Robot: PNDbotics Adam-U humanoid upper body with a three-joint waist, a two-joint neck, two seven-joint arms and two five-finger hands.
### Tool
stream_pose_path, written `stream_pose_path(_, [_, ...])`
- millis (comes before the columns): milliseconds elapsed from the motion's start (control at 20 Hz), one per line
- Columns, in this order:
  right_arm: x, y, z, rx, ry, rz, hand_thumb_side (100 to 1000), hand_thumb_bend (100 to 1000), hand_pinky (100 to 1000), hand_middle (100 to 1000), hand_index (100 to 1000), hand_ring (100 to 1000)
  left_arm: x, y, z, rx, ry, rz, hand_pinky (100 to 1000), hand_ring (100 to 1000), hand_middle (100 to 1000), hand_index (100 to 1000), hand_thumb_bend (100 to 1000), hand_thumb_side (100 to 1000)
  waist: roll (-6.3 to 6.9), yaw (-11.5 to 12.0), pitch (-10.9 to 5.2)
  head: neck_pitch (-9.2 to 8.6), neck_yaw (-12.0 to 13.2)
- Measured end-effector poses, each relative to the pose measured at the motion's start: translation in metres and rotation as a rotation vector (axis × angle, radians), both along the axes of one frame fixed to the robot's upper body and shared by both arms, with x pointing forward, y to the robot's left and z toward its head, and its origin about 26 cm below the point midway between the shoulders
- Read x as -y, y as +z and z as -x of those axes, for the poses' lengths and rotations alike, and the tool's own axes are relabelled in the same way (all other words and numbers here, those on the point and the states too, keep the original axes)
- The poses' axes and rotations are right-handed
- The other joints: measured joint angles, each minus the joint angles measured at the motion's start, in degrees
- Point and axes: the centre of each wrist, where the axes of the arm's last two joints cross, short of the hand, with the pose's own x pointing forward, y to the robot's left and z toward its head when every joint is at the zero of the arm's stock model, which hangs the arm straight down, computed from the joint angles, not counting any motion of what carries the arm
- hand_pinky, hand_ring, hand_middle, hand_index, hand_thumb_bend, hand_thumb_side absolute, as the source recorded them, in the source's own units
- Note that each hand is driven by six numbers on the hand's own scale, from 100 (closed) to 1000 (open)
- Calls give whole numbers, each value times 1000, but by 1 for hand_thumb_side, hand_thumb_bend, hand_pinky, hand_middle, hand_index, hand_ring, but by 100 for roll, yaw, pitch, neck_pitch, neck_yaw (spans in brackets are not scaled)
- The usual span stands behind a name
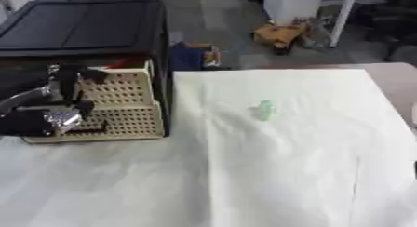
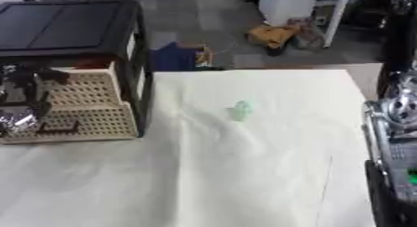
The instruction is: Pick up objects from table and place into drawer.
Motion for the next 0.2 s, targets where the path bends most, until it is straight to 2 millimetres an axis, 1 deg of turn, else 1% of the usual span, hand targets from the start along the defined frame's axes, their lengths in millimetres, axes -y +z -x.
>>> stream_pose_path(50, [0, 0, 0, 1, 0, 0, 1000, 100, 678, 525, 769, 646, 0, 0, 0, 0, -1, 1, 558, 794, 843, 1000, 100, 1000, 0, 0, 0, 0, 0])
stream_pose_path(100, [0, 0, 0, 2, 0, 0, 1000, 100, 678, 525, 769, 646, 0, 0, 0, 1, -2, 2, 545, 774, 812, 997, 100, 1000, -1, 1, -1, 0, 0])
stream_pose_path(200, [0, 1, 1, 3, 0, 0, 1000, 100, 678, 525, 769, 647, 1, -1, 0, 1, -6, 1, 530, 754, 781, 950, 100, 1000, -4, 14, -5, 0, 0])
